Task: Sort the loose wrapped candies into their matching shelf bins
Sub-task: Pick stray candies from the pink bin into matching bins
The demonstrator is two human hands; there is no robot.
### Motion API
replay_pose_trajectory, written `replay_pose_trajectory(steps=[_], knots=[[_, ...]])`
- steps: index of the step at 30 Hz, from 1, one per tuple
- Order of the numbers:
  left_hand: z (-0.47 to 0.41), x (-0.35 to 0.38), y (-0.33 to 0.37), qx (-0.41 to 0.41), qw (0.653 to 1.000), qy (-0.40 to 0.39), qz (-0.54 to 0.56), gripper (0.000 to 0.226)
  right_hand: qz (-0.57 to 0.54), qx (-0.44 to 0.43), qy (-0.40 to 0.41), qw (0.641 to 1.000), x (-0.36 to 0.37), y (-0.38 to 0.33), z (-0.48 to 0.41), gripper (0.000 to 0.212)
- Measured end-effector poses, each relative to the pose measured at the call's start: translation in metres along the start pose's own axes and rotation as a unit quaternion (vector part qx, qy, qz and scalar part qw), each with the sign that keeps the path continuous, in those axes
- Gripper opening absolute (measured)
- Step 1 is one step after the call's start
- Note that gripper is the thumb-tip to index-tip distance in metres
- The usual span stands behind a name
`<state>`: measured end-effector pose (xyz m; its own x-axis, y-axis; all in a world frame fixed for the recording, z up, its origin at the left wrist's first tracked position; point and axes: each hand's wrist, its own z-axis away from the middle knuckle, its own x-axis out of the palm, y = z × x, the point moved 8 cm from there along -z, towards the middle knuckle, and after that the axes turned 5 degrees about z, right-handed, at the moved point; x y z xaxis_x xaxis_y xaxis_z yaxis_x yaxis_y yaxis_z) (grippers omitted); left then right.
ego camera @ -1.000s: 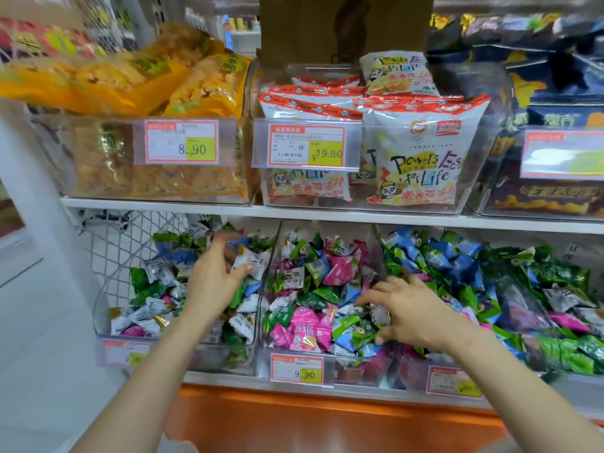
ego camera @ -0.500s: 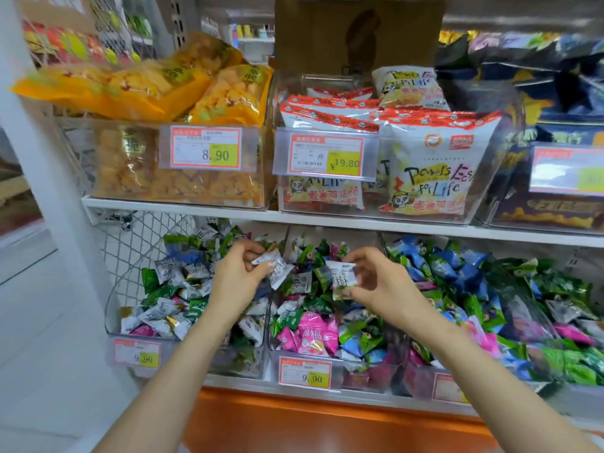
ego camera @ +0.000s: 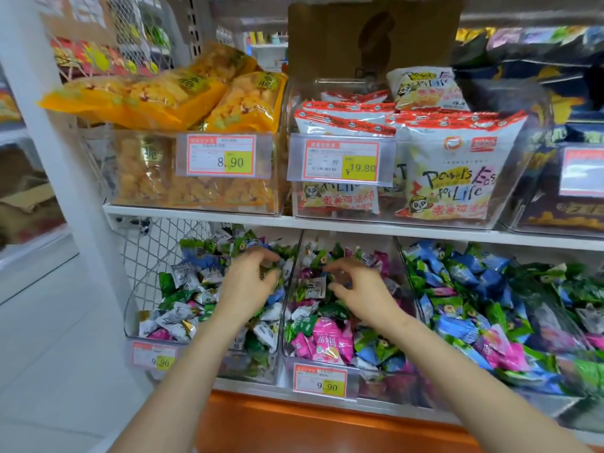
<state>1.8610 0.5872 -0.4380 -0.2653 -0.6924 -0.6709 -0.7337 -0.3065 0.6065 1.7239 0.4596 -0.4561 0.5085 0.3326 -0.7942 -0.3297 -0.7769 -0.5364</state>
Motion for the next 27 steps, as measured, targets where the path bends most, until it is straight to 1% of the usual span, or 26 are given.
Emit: replay_pose_trajectory(steps=[3, 6, 8, 12, 14, 15, 17, 21, 23, 25, 27], knots=[[-0.001, 0.025, 0.022, 0.083, 0.992, -0.06, -0.07, 0.029, 0.027, 0.008, -0.002, 1.0, -0.01, 0.019, 0.011, 0.027], [-0.005, 0.055, 0.032, 0.128, 0.976, -0.12, -0.132, 0.034, 0.035, -0.003, 0.007, 0.999, -0.017, 0.027, 0.019, 0.025], [-0.01, 0.068, 0.032, 0.135, 0.964, -0.157, -0.165, 0.039, 0.035, -0.016, 0.014, 0.999, -0.017, 0.028, 0.022, 0.022], [-0.02, 0.087, 0.026, 0.121, 0.934, -0.23, -0.246, 0.052, 0.037, -0.031, 0.016, 0.999, -0.017, 0.03, 0.022, 0.021], [-0.02, 0.091, 0.026, 0.111, 0.925, -0.243, -0.271, 0.053, 0.039, -0.037, 0.019, 0.998, -0.019, 0.031, 0.022, 0.02], [-0.021, 0.092, 0.028, 0.115, 0.926, -0.236, -0.271, 0.051, 0.036, -0.036, 0.017, 0.999, -0.019, 0.031, 0.021, 0.02], [-0.023, 0.087, 0.033, 0.126, 0.944, -0.197, -0.235, 0.045, 0.032, -0.033, 0.009, 0.999, -0.018, 0.032, 0.021, 0.02], [-0.028, 0.049, 0.033, 0.091, 0.988, -0.097, -0.083, 0.043, 0.041, -0.032, -0.012, 0.999, -0.01, 0.025, 0.013, 0.023], [-0.025, 0.024, 0.03, 0.063, 0.996, -0.055, -0.006, 0.045, 0.063, -0.051, -0.033, 0.996, -0.002, 0.015, 0.008, 0.025], [-0.019, 0.009, 0.025, 0.044, 0.997, -0.05, 0.026, 0.044, 0.103, -0.084, -0.058, 0.989, 0.012, 0.005, 0.004, 0.028], [-0.011, 0.002, 0.019, 0.032, 0.997, -0.064, 0.028, 0.044, 0.144, -0.106, -0.08, 0.981, 0.028, 0.0, 0.002, 0.027]])
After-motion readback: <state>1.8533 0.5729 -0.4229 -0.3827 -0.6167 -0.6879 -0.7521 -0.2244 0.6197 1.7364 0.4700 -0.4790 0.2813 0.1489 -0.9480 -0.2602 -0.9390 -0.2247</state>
